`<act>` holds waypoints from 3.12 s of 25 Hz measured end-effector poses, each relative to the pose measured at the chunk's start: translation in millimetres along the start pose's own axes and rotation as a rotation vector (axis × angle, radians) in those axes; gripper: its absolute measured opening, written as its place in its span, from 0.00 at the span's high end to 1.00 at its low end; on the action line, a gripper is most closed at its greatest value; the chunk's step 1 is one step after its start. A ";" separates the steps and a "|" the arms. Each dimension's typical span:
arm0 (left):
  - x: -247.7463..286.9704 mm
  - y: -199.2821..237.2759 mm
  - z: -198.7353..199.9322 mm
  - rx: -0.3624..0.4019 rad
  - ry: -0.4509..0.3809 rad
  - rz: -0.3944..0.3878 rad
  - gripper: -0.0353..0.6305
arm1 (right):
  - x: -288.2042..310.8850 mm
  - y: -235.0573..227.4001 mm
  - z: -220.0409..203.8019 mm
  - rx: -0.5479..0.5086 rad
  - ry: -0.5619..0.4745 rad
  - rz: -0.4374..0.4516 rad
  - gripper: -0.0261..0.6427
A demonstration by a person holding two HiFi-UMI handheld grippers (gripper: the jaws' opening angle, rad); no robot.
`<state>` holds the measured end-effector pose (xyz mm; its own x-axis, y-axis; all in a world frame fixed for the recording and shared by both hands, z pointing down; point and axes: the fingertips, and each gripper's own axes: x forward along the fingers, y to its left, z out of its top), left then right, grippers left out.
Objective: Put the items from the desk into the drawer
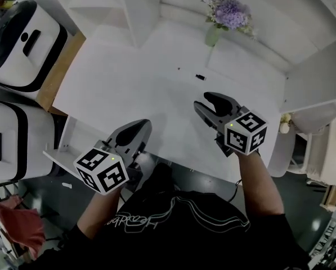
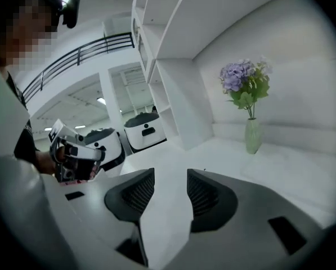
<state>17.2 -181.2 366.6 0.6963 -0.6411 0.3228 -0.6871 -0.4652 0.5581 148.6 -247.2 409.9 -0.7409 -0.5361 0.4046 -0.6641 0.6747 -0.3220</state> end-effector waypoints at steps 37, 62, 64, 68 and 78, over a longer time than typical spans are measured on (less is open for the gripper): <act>19.1 84.3 -3.3 -0.095 0.060 0.072 0.92 | 102.3 -142.3 -52.6 -0.309 0.402 -0.167 0.85; -155.7 -34.4 -87.9 -0.095 -0.159 0.213 0.92 | -18.3 179.0 -65.5 -0.281 0.102 0.129 0.85; -173.6 -35.2 -100.8 -0.109 -0.171 0.236 0.92 | -19.8 199.7 -78.0 -0.283 0.113 0.151 0.85; -207.3 -30.4 -121.0 -0.145 -0.197 0.282 0.92 | -10.9 236.7 -98.0 -0.296 0.147 0.209 0.85; -278.3 18.9 -120.1 -0.185 -0.293 0.381 0.92 | 61.3 309.9 -103.8 -0.367 0.211 0.329 0.85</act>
<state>-164.6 61.8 379.2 0.2978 -0.9007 0.3162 -0.8141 -0.0667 0.5769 -92.1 -18.3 423.7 -0.8426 -0.1780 0.5083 -0.2933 0.9432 -0.1559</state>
